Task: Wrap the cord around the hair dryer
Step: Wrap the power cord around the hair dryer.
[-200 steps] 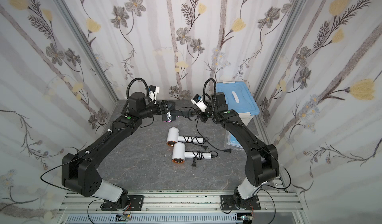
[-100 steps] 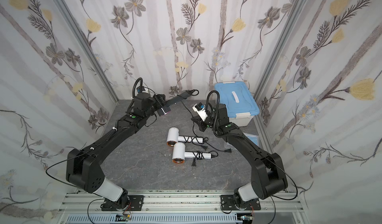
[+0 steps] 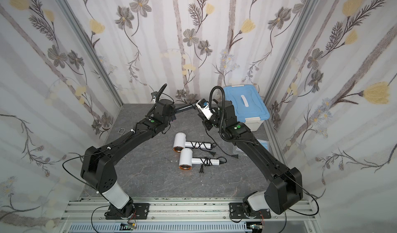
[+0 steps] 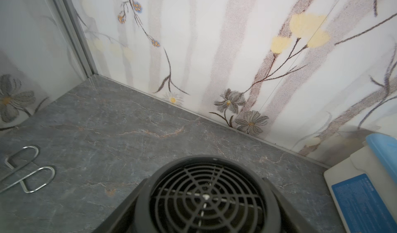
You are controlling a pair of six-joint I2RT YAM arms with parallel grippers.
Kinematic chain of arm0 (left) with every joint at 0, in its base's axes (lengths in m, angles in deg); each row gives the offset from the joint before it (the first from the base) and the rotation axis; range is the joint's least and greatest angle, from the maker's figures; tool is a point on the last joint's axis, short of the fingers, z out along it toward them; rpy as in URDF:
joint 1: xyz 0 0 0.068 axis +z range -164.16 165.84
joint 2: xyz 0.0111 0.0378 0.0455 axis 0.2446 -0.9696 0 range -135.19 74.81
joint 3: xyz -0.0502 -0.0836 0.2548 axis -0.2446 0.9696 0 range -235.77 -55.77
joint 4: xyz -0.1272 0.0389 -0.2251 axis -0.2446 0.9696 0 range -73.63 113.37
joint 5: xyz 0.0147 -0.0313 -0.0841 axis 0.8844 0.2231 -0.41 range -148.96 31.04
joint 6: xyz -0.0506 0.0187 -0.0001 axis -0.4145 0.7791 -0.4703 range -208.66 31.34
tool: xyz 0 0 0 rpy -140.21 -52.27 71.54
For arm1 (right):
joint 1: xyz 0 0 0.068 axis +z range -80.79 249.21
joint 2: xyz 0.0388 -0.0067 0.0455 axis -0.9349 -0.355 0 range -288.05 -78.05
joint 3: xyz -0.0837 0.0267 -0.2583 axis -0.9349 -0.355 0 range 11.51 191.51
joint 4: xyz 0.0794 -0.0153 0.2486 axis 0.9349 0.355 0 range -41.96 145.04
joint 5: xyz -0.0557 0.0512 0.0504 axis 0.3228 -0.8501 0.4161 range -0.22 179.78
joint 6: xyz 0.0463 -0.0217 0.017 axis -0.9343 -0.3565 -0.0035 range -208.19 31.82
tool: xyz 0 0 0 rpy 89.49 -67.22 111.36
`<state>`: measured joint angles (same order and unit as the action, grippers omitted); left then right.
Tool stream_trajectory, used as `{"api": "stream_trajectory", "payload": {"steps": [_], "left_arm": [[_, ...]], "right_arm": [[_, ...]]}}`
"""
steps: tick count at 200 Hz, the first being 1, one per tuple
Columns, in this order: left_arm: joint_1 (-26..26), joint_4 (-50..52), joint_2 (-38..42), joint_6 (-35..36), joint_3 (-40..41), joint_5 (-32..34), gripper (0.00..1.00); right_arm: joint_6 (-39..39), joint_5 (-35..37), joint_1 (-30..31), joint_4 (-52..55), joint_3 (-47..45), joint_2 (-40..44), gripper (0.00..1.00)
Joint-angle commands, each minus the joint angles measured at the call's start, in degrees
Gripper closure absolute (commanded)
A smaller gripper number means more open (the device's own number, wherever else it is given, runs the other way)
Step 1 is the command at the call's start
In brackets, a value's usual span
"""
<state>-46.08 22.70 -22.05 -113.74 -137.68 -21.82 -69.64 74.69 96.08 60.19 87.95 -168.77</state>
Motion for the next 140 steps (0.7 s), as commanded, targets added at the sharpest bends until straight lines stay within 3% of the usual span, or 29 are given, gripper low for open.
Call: {"api": "stream_trajectory", "payload": {"steps": [1, 42, 76, 105, 140], "left_arm": [[-0.4, 4.9, 0.1, 9.9, -1.0, 6.3, 1.00], [-1.0, 12.9, -0.4, 17.2, -3.7, 4.3, 1.00], [-1.2, 18.2, 0.1, 23.8, -4.4, -9.1, 1.00], [-1.0, 23.6, 0.9, 28.2, -5.3, -28.1, 1.00], [-0.5, 24.0, 4.5, 27.5, -2.4, -45.3, 1.00]], "right_arm": [[7.7, 10.4, 0.1, 9.3, 6.3, -2.6, 1.00], [15.0, 18.5, 0.1, 15.6, 15.7, -6.6, 1.00], [22.1, 20.4, -0.2, 15.8, 19.8, -9.4, 1.00], [25.6, 13.1, -1.3, 15.5, 22.6, -11.5, 1.00], [22.9, -5.9, -6.2, 14.4, 23.2, -11.9, 1.00]]}}
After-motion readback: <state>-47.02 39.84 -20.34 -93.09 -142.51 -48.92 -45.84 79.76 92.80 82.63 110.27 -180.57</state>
